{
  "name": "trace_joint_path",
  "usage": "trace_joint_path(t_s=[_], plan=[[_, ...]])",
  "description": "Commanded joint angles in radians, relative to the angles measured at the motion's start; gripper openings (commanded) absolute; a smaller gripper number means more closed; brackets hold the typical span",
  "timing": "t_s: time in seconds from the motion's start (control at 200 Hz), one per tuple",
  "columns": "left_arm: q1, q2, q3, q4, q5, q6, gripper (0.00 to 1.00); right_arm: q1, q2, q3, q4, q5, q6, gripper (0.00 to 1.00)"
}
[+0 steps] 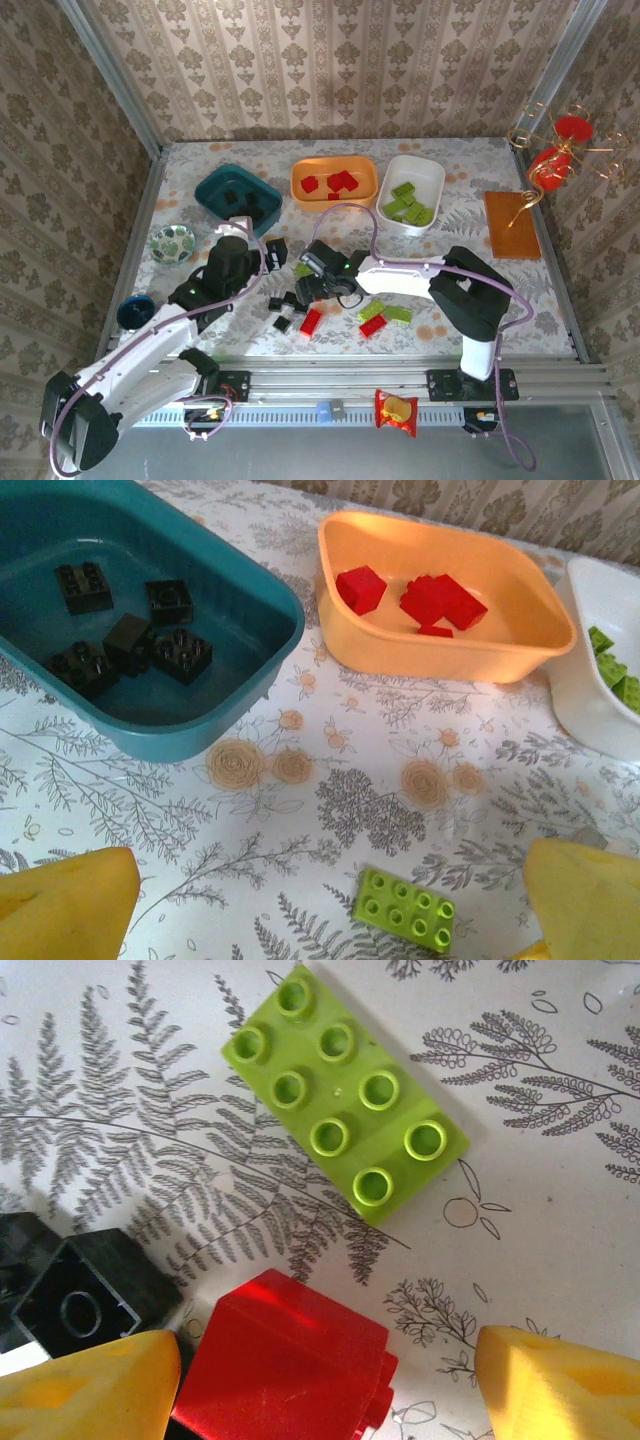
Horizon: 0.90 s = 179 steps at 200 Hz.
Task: Sort the legos into containers by color
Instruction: Pick up the lego from the bottom-center of the table, then place the lego in the container.
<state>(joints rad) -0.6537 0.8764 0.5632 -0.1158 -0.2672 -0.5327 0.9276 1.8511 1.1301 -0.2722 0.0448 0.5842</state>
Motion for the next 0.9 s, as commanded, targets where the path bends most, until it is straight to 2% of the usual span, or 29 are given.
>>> trace_joint_path(t_s=[0.0, 0.15, 0.29, 0.39, 0.54, 0.68, 0.78, 0.89], plan=[[-0.006, 0.004, -0.01, -0.03, -0.025, -0.012, 1.0, 0.005, 0.023, 0.03, -0.054, 0.049, 0.014, 0.75], [-0.006, 0.005, -0.005, -0.024, -0.023, -0.003, 1.0, -0.002, 0.005, 0.006, -0.062, 0.068, 0.011, 0.64], [-0.006, 0.004, -0.006, -0.019, -0.007, 0.003, 1.0, -0.022, -0.038, -0.049, -0.035, 0.07, 0.011, 0.43], [-0.006, 0.001, -0.007, -0.026, 0.007, 0.001, 1.0, -0.036, -0.102, -0.096, 0.001, 0.065, 0.001, 0.35], [-0.006, -0.011, -0.012, -0.044, 0.025, 0.0, 1.0, -0.093, -0.212, -0.105, -0.003, 0.064, -0.045, 0.31], [-0.008, -0.015, -0.019, -0.047, 0.066, 0.005, 1.0, -0.208, -0.269, -0.024, -0.028, 0.048, -0.1, 0.31], [-0.014, -0.01, -0.013, -0.062, 0.087, 0.008, 1.0, -0.286, -0.231, 0.086, -0.034, 0.043, -0.141, 0.31], [-0.034, -0.007, -0.01, -0.076, 0.093, 0.014, 1.0, -0.35, -0.107, 0.247, -0.058, 0.049, -0.169, 0.31]])
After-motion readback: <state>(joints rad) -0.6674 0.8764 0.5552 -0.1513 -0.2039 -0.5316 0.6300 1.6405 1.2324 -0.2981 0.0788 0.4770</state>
